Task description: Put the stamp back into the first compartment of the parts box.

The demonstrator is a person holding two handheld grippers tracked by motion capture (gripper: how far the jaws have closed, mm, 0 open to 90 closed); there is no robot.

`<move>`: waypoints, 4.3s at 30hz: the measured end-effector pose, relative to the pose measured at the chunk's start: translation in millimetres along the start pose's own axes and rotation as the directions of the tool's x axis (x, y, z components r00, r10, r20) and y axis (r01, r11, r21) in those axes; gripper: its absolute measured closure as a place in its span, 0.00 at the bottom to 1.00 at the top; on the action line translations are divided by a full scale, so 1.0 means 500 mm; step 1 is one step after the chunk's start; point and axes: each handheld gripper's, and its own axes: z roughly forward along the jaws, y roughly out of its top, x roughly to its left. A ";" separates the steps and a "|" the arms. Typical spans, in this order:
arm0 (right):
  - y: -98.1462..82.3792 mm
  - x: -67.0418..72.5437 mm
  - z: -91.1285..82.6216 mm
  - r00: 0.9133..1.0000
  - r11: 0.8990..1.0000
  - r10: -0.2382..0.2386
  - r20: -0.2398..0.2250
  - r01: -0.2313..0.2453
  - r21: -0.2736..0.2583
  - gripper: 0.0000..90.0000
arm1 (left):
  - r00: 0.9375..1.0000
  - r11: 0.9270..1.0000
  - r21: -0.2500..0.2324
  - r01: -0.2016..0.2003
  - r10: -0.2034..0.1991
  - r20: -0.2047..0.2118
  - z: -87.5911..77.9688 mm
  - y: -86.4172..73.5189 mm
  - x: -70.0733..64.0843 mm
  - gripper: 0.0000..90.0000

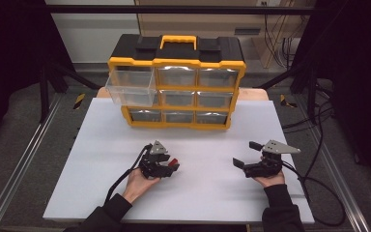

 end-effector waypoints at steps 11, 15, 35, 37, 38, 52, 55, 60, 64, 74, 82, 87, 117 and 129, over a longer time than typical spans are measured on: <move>0.000 0.000 0.000 1.000 1.000 0.001 -0.001 -0.001 0.000 0.00 | 1.000 1.000 0.000 -0.012 0.012 -0.003 0.003 0.000 -0.003 0.69; 0.000 0.000 0.001 1.000 1.000 0.003 -0.001 -0.003 0.002 0.00 | 1.000 1.000 0.006 -0.023 0.023 -0.014 0.005 0.000 -0.004 0.72; 0.000 0.000 0.001 1.000 1.000 0.001 -0.001 -0.001 0.001 0.00 | 0.999 0.999 0.034 -0.021 0.022 -0.031 0.008 0.001 -0.005 0.83; 0.000 0.000 0.000 1.000 1.000 0.003 -0.002 -0.003 0.001 0.00 | 0.999 0.999 0.036 -0.030 0.032 -0.032 0.008 0.001 -0.005 0.83; 0.000 0.000 0.000 1.000 1.000 0.002 -0.001 -0.002 0.001 0.00 | 0.999 0.999 0.037 -0.033 0.034 -0.033 0.008 0.001 -0.005 0.84; 0.000 0.000 0.000 1.000 1.000 0.002 -0.001 -0.002 -0.001 0.00 | 0.999 0.999 0.034 -0.032 0.033 -0.035 0.004 0.002 -0.002 0.84; 0.000 0.000 0.000 1.000 1.000 0.004 -0.002 -0.004 0.002 0.00 | 0.999 0.999 0.029 -0.030 0.031 -0.033 0.000 0.003 -0.001 0.84; 0.000 0.000 0.000 1.000 1.000 0.003 -0.002 -0.003 0.004 0.00 | 0.999 0.999 0.017 -0.028 0.029 -0.032 -0.007 0.005 0.001 0.84; -0.001 0.000 0.001 1.000 1.000 0.003 -0.001 -0.003 0.006 0.00 | 0.999 1.000 0.006 -0.029 0.029 -0.032 -0.014 0.006 0.002 0.84; -0.001 0.001 0.001 1.000 1.000 0.003 -0.001 -0.003 0.007 0.00 | 0.999 1.000 -0.020 -0.024 0.024 -0.025 -0.035 0.010 0.006 0.84; 0.000 0.001 0.001 1.000 1.000 0.003 -0.001 -0.003 0.005 0.00 | 0.999 0.999 -0.039 -0.019 0.018 -0.031 -0.057 0.012 0.014 0.84; 0.000 0.001 0.000 1.000 1.000 0.004 -0.001 -0.004 0.005 0.00 | 0.999 0.999 -0.051 -0.017 0.016 -0.036 -0.070 0.014 0.018 0.84; -0.001 0.001 0.001 1.000 1.000 0.002 -0.001 -0.002 0.008 0.00 | 0.996 0.994 -0.102 -0.025 0.016 -0.086 -0.136 0.026 0.044 0.84; -0.001 0.001 0.001 1.000 1.000 0.001 -0.001 -0.001 0.009 0.00 | 0.995 0.992 -0.121 -0.034 0.022 -0.100 -0.158 0.032 0.048 0.84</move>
